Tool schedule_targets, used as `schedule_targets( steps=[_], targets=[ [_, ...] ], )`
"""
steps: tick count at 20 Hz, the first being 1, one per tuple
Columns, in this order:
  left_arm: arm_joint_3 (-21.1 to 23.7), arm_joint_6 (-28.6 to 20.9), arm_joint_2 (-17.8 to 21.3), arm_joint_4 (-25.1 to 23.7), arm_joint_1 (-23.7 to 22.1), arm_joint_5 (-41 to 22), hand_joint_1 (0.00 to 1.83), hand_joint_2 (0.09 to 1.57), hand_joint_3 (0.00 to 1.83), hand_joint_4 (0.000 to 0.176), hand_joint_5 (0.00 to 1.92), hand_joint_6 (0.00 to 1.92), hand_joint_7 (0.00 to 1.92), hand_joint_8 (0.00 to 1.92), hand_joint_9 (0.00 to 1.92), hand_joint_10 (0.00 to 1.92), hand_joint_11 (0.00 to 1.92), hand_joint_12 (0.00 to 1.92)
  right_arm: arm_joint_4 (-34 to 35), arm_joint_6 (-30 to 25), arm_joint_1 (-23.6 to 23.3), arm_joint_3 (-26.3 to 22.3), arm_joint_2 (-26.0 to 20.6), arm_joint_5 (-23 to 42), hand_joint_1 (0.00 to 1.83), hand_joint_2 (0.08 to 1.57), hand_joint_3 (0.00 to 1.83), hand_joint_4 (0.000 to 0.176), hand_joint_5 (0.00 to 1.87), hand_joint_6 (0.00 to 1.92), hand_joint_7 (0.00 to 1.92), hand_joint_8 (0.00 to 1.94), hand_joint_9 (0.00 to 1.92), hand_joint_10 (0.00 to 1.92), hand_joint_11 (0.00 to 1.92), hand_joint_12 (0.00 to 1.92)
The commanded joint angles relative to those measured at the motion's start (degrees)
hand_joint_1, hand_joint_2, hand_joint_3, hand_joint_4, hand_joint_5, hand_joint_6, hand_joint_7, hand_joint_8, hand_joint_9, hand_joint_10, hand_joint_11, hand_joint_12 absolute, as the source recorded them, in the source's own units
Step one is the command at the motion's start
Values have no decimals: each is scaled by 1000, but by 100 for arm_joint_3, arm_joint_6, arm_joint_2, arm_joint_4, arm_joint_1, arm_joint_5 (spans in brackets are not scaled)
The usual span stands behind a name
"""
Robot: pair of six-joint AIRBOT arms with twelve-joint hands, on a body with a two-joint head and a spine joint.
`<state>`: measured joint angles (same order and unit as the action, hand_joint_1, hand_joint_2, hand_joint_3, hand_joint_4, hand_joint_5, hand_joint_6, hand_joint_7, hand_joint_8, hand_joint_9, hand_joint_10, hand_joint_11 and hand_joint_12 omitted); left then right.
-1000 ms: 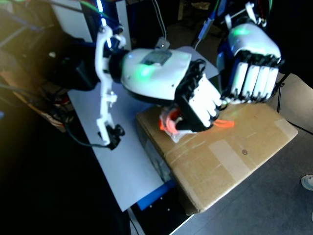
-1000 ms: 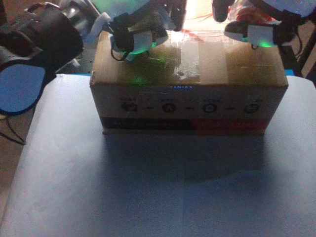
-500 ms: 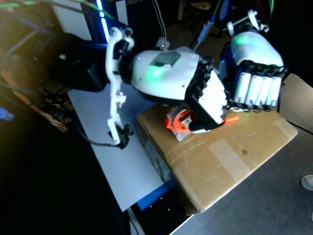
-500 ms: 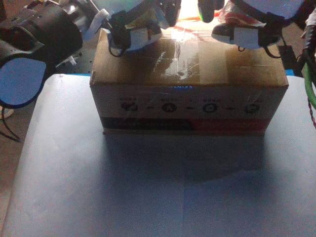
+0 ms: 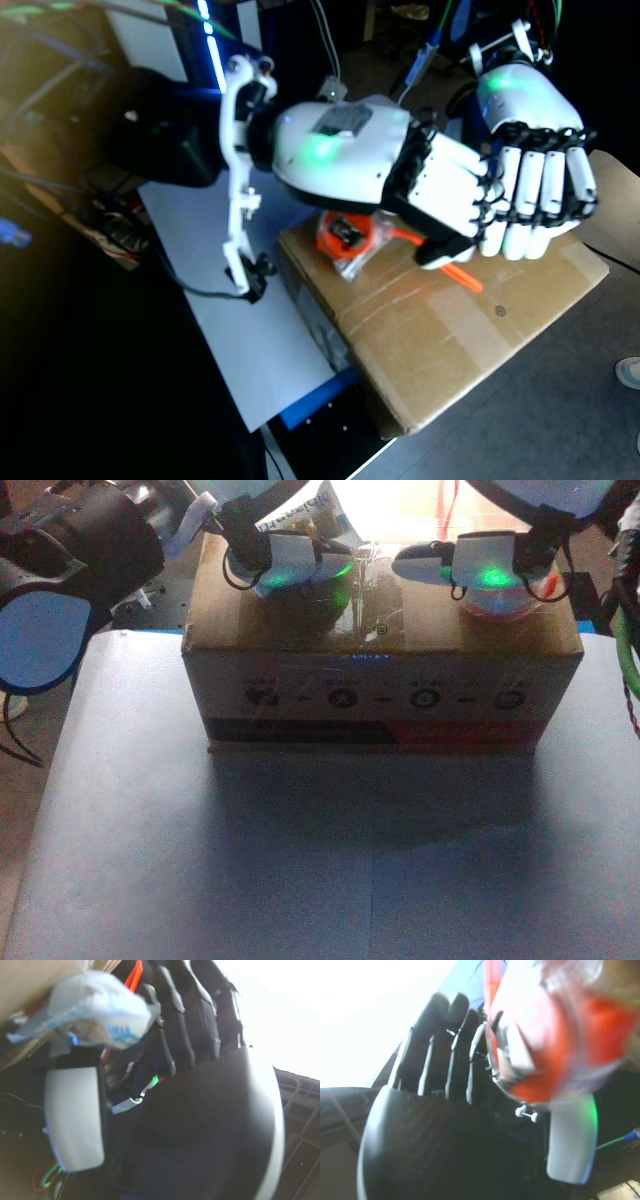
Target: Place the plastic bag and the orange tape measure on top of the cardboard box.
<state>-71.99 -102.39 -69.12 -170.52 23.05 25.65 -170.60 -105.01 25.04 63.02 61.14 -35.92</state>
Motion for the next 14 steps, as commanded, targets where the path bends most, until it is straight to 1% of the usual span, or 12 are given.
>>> schedule_targets(
  steps=[1,2,3,6,7,8,9,10,11,12,13,14],
  targets=[
    [43,9,25,-125,-69,595,926,930,0,0,370,0,275,0,137,252,0,1195,-197,19,-111,-19,5,-733,573,954,0,0,227,74,296,5,26,696,0,1669],
    [101,9,89,-136,-70,652,929,940,1,0,283,0,217,1,139,174,0,1147,-197,19,-118,-35,-5,-782,529,970,2,0,197,38,216,2,0,598,0,1573],
    [126,9,115,-146,-71,676,929,940,1,0,283,0,217,1,139,174,0,1147,-197,19,-121,-42,-12,-800,529,970,2,0,197,38,216,2,0,598,0,1573],
    [137,9,142,-160,-76,689,841,955,3,0,264,2,223,5,214,128,0,1296,-197,19,-136,-40,-16,-805,592,974,2,0,240,44,281,22,30,599,0,1509],
    [151,9,158,-163,-76,692,830,949,0,0,274,4,239,5,237,121,0,1263,-197,19,-147,-43,-33,-822,557,982,3,0,254,40,284,12,92,625,0,1636],
    [173,9,185,-176,-77,704,830,951,0,0,289,8,243,4,217,108,0,1185,-197,18,-168,-58,-61,-841,567,968,0,0,238,27,284,9,84,633,0,1661],
    [200,9,218,-182,-81,749,868,956,1,0,284,1,175,4,124,42,0,763,-197,18,-189,-81,-108,-883,470,940,0,0,264,32,335,22,133,633,0,1633],
    [217,9,241,-190,-97,779,871,960,1,0,277,1,161,1,109,25,0,664,-197,18,-203,-86,-132,-898,390,927,0,0,282,30,357,17,166,570,0,1571],
    [249,9,276,-206,-134,825,885,954,0,0,294,6,158,0,115,20,0,718,-197,18,-239,-92,-162,-918,402,946,2,0,266,13,311,3,144,451,0,1499],
    [334,9,356,-206,-158,924,859,955,0,0,310,9,168,3,133,23,0,823,-197,18,-270,-131,-229,-986,448,1013,14,0,216,2,223,0,68,403,0,1418],
    [429,10,441,-206,-163,1072,805,941,0,0,346,15,204,10,179,40,0,1120,-197,17,-284,-179,-295,-1072,366,1123,9,0,274,10,183,0,20,332,0,1082],
    [527,17,531,-206,-183,1205,777,947,0,0,353,13,233,12,199,49,0,1199,-197,17,-308,-216,-354,-1132,354,1146,2,0,314,12,174,1,22,233,0,717]
  ],
)
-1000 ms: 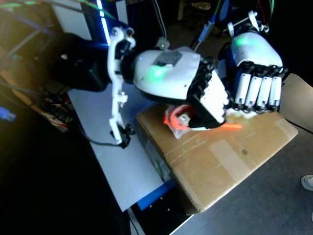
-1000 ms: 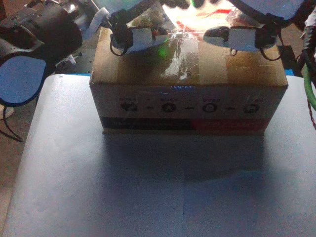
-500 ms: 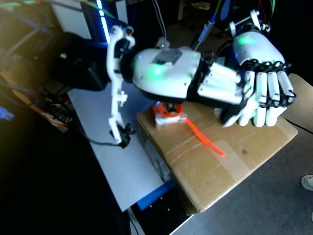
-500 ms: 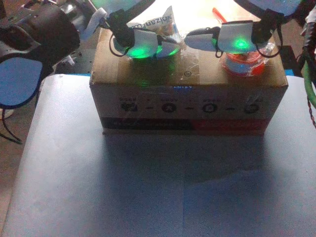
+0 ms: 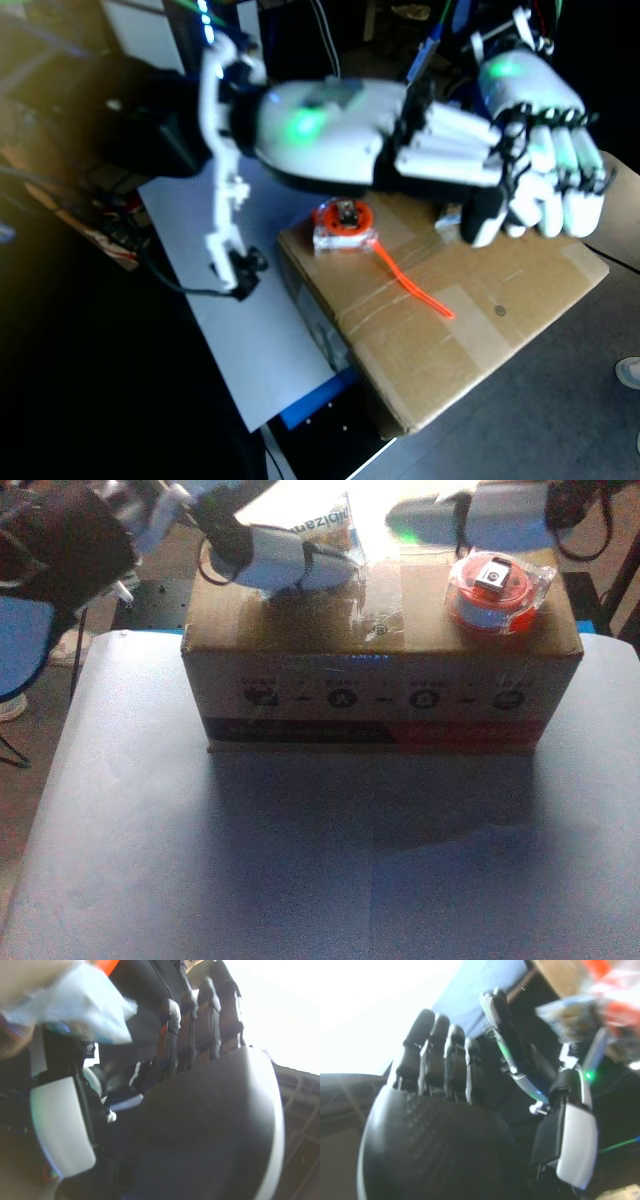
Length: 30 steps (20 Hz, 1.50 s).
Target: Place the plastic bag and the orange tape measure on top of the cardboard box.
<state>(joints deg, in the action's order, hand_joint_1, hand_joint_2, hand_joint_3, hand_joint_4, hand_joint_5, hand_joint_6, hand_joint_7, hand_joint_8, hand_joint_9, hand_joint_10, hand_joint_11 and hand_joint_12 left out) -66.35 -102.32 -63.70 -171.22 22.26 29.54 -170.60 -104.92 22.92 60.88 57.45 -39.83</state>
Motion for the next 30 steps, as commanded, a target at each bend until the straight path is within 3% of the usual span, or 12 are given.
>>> schedule_targets(
  steps=[1,2,3,4,7,8,10,16,19,21,23,30],
  targets=[
    [23,17,48,-136,-141,892,761,964,4,0,338,5,211,1,157,33,0,1182,-197,8,-117,-9,-6,-770,65,1268,5,0,287,1,159,0,25,160,0,513],
    [94,24,122,-136,-173,1016,710,967,3,29,337,4,215,1,162,39,0,1229,-197,7,-131,-19,-34,-829,2,1470,38,0,86,0,24,0,1,8,0,20],
    [152,29,182,-136,-180,1134,705,973,5,0,357,11,268,17,220,66,0,1313,-197,7,-131,-44,-63,-902,1465,1552,502,0,111,27,208,29,155,132,0,1192],
    [261,33,297,-136,-184,1309,718,968,1,0,362,12,290,20,252,83,0,1403,-197,7,-130,-123,-139,-1058,1816,1570,612,0,77,9,351,36,148,672,0,1720],
    [549,39,613,-136,-213,1791,717,998,8,0,427,30,341,18,315,135,0,1596,-197,6,-127,-344,-255,-1428,1831,1571,617,0,62,2,384,27,25,1081,0,1859],
    [632,39,711,-136,-212,1984,725,1010,0,0,474,43,425,10,316,788,335,1744,-197,6,-114,-431,-346,-1577,1831,1571,617,0,62,2,384,26,23,1083,0,1858],
    [872,40,996,-136,-180,2432,622,1023,0,0,452,100,451,28,100,1046,28,1883,-197,5,96,-710,-690,-2060,1831,1571,617,0,62,2,384,26,22,1087,0,1858],
    [1460,-242,1784,-136,480,4166,1010,1269,12,0,264,675,251,8,225,750,180,1502,-197,-1289,1127,-967,-1303,-3701,1831,1571,617,0,62,2,385,23,19,1093,0,1858],
    [1601,-779,2080,-136,1061,5183,426,1322,9,0,31,1001,345,104,94,834,0,1474,-197,-1868,1556,-995,-1474,-4438,1831,1571,617,0,62,2,385,23,18,1095,0,1858],
    [1702,-1024,2254,-136,1407,5871,569,1311,1,0,0,640,331,91,203,716,0,1426,-197,-1871,1715,-1105,-1565,-4812,1831,1571,617,0,62,2,386,22,18,1096,0,1858],
    [1766,-1018,2292,-136,1695,6266,531,1338,7,0,62,1224,302,441,207,902,0,1562,-151,-1870,1831,-1109,-1573,-4942,1831,1571,617,0,62,2,386,22,18,1096,0,1858],
    [1993,-1323,2236,323,2778,7169,219,1178,0,0,116,642,259,461,182,883,0,1534,393,-1872,2878,-1401,-1655,-6115,1831,1571,617,0,62,2,387,20,17,1098,0,1858]
  ],
)
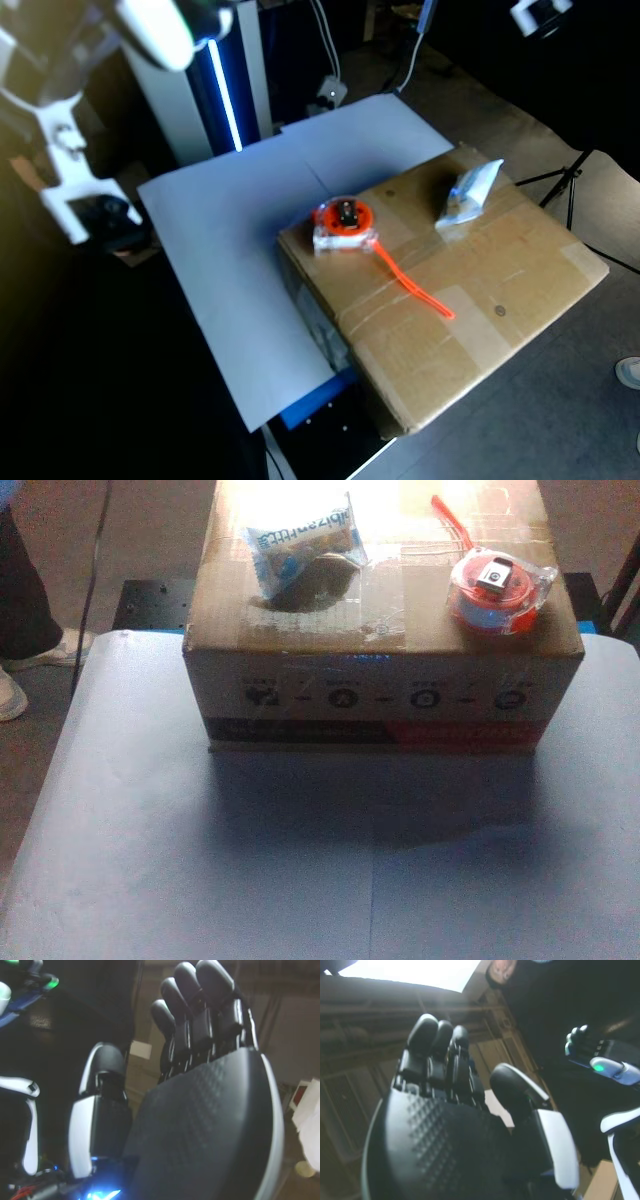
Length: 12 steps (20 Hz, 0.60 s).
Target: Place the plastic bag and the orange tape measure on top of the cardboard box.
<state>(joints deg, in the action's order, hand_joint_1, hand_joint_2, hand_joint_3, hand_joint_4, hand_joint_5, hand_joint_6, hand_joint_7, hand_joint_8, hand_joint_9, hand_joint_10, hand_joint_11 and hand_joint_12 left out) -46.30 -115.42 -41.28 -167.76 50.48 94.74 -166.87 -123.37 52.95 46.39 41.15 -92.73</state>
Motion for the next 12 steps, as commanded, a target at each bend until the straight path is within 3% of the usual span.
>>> schedule_targets(
  steps=[1,2,3,4,5,6,7,8,9,10,11,12],
  targets=[
    [-12,-80,-21,-28,-17,650,470,1237,4,0,4,133,195,259,65,812,0,1368,80,-98,-28,-21,-76,-826,1831,1571,617,0,62,2,387,20,17,1098,0,1858],
    [-16,-84,-27,0,22,650,508,1271,0,156,235,1053,178,213,0,800,0,1322,77,-128,-12,-68,-114,-826,1831,1571,617,0,62,2,387,20,17,1098,0,1858],
    [-15,-96,-2,-27,62,651,490,1268,0,126,297,815,371,196,150,673,0,1231,34,-128,-12,-87,-138,-826,1831,1571,618,0,62,2,387,19,17,1099,0,1858],
    [-12,-86,9,-93,62,652,656,1207,0,166,284,703,312,121,175,572,0,1344,-82,-127,-12,-101,-175,-826,1831,1571,618,0,62,2,387,19,17,1099,0,1858],
    [-12,-32,10,-172,42,652,592,1311,0,176,230,1179,301,46,154,388,0,1270,-221,-126,-13,-113,-191,-826,1831,1571,618,0,62,2,387,19,17,1099,0,1858],
    [-9,94,0,-293,-2,652,764,1387,0,109,524,1693,428,795,428,702,66,1442,-308,-124,-17,-112,-182,-826,1831,1571,618,0,62,2,387,19,16,1099,0,1858],
    [-8,194,-36,-392,-78,652,752,1438,3,34,462,1793,381,945,377,774,2,1558,-390,-122,-21,-112,-165,-826,1831,1571,618,0,62,2,387,18,16,1099,0,1858],
    [33,129,-28,-430,-97,653,1030,1416,0,0,400,1920,560,1546,335,1028,0,1659,-433,-123,-21,-163,-174,-826,1831,1571,618,0,62,2,387,18,16,1099,0,1858],
    [91,17,2,-468,-91,653,854,1450,3,0,429,1824,247,1106,168,808,0,1536,-438,-123,-20,-233,-209,-826,1831,1571,618,0,62,2,387,18,16,1099,0,1858],
    [110,-116,6,-481,-87,653,945,1461,1,0,452,1917,327,1491,148,747,0,1422,-439,-124,-18,-279,-233,-826,1831,1571,618,0,62,2,388,18,16,1099,0,1858],
    [110,-258,-11,-466,-84,653,1004,1445,3,0,466,1921,420,1629,99,933,0,1447,-429,-127,-18,-293,-231,-826,1831,1571,618,0,62,2,388,17,16,1099,0,1858],
    [117,-393,-25,-443,-70,653,1036,1418,0,0,457,1921,533,1546,266,1101,29,1599,-395,-139,-18,-330,-237,-826,1831,1571,618,0,62,2,388,17,16,1099,0,1858]
  ],
)
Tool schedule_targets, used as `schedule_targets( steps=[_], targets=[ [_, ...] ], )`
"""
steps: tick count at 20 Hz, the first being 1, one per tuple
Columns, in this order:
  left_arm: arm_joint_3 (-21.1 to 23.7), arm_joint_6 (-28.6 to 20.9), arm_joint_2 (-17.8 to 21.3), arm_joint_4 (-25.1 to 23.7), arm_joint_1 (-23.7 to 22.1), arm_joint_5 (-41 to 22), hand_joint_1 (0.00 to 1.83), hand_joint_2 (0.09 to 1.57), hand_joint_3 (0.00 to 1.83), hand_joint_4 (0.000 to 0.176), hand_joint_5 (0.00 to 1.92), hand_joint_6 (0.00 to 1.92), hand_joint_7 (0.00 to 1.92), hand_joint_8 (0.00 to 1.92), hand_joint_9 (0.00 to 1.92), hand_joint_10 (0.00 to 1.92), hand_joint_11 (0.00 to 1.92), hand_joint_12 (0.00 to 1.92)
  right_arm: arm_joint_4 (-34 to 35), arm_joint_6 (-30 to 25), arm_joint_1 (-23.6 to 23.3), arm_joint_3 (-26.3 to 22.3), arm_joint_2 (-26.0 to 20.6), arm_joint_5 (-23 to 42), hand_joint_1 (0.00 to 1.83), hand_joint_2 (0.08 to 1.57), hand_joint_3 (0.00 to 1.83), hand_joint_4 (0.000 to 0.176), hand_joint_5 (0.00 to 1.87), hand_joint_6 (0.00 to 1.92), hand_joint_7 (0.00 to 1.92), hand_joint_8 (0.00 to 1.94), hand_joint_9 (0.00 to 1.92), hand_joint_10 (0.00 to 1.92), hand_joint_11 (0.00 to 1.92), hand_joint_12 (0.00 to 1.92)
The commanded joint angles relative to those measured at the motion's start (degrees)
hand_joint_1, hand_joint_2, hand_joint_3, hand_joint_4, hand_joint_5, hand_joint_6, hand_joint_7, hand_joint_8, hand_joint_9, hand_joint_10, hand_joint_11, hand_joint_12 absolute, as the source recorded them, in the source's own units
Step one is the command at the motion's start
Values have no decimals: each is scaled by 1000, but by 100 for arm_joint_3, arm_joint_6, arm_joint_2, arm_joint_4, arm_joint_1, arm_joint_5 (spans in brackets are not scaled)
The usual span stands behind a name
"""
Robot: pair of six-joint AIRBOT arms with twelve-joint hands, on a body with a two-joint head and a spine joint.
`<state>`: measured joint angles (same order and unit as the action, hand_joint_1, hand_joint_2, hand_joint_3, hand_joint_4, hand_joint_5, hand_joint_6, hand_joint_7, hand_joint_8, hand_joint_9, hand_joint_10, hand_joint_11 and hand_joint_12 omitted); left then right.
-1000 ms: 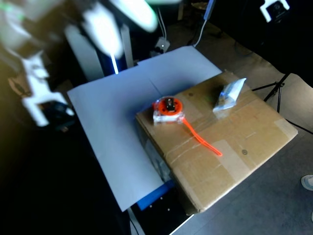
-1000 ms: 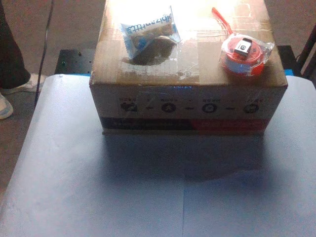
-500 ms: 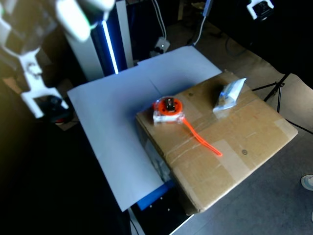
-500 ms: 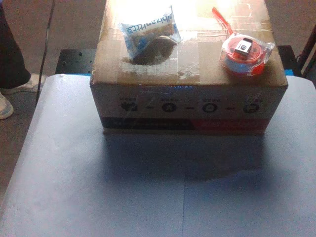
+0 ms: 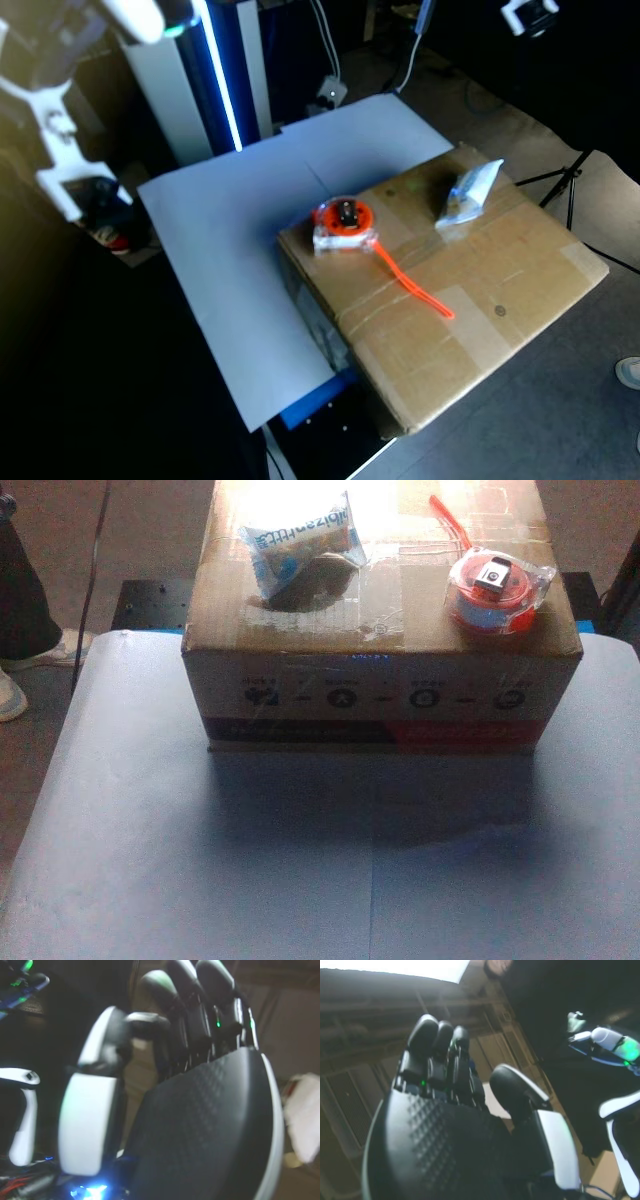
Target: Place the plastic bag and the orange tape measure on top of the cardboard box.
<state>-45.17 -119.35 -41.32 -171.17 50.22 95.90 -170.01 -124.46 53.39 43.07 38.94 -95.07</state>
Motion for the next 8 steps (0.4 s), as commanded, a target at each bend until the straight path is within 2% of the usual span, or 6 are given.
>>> schedule_targets(
  steps=[1,2,4,6,7,8],
  targets=[
    [21,-98,-29,-55,-15,537,1087,1393,0,0,512,1921,571,1476,348,1078,52,1560,-69,-49,-62,-19,-21,-592,1831,1571,618,0,62,2,388,17,16,1100,0,1858],
    [52,-199,-33,13,19,537,1000,1484,6,0,389,1921,384,1829,255,1010,10,1567,-49,-170,-59,-36,-31,-592,1831,1571,618,0,62,2,388,17,16,1100,0,1858],
    [69,-333,-33,91,80,537,1076,1405,0,0,493,1921,558,1488,374,1105,0,1535,-18,-278,-46,-46,-35,-592,1831,1571,618,0,62,2,388,16,16,1100,0,1858],
    [70,-516,-33,154,141,537,916,1271,0,34,148,1605,169,583,142,598,0,1176,32,-281,-44,-78,-29,-592,1831,1571,618,0,62,2,388,16,16,1100,0,1858],
    [70,-552,-40,177,153,537,778,1384,8,72,360,1744,256,194,181,330,0,1119,43,-291,-44,-94,-27,-592,1831,1571,618,0,62,2,388,16,16,1100,0,1858],
    [70,-582,-47,213,167,537,794,1335,0,93,23,1189,187,29,108,164,0,711,55,-339,-40,-97,-17,-593,1831,1571,618,0,62,2,388,16,16,1100,0,1858]
  ],
)
